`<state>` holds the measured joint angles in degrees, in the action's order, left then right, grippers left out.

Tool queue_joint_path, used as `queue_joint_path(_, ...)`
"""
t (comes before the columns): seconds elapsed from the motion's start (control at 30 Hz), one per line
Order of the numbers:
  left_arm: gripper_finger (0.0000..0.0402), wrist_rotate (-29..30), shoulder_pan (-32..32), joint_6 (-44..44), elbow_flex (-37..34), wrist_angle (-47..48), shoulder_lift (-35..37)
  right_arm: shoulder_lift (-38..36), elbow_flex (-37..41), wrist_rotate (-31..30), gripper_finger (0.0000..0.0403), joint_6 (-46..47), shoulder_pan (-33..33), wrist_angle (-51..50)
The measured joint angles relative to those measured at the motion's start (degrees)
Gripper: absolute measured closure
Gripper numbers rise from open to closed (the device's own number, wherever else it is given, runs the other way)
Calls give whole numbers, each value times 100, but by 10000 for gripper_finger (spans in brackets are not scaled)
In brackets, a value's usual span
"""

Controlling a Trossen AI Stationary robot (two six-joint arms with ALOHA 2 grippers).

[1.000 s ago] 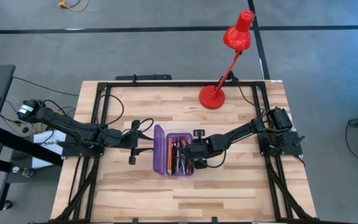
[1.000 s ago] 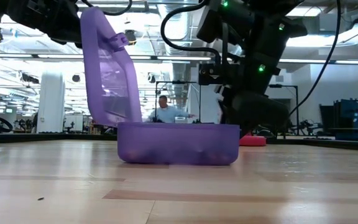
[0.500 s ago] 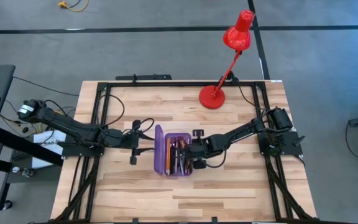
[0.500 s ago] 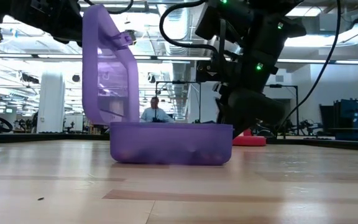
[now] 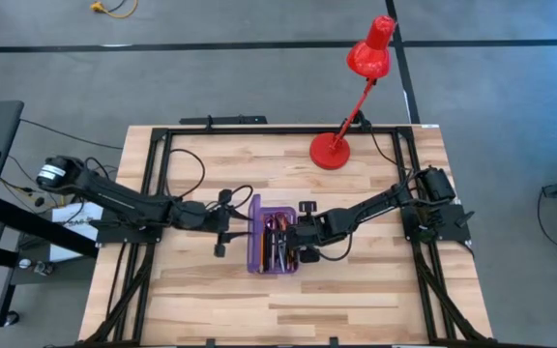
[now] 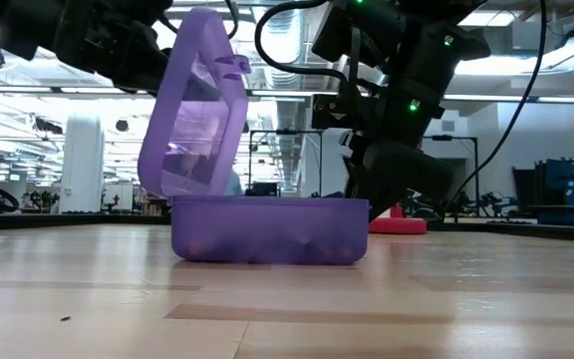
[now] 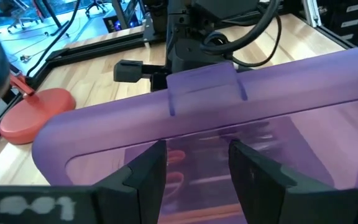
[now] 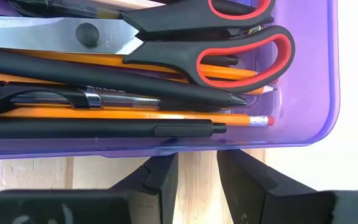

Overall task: Pick & place school supplies into a supply box
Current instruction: Close the purple supply box

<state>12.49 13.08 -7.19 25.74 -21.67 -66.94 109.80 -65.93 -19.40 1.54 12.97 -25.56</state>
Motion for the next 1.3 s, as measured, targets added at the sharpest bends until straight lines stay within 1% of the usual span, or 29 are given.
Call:
queue_joint_path(0.47, 239, -26, -61, 38, 0, -209, -76, 0, 0, -63, 296, 52, 0, 77)
queue_joint_path(0.63, 239, -28, -61, 80, 0, -356, -108, 0, 0, -174, 296, 51, 0, 129)
queue_joint_path(0.73, 239, -124, -67, 133, 3, -543, -306, 0, 0, -175, 296, 51, 0, 154)
queue_joint_path(0.87, 239, -231, -131, 270, 119, -601, -825, 0, 0, -173, 296, 58, 0, 159)
queue_joint_path(1.0, 239, -229, -135, 272, 343, -655, -1315, -2, 0, -175, 296, 187, 0, 28)
queue_joint_path(1.07, 239, -332, -158, 267, 472, -657, -1531, -20, 0, -172, 296, 255, 0, -117)
queue_joint_path(1.23, 239, -562, -272, 267, 651, -654, -1794, -229, 13, -170, 296, 461, 19, -495)
queue_joint_path(1.3, 239, -607, -310, 268, 673, -655, -1844, -369, -7, -203, 296, 550, 52, -474)
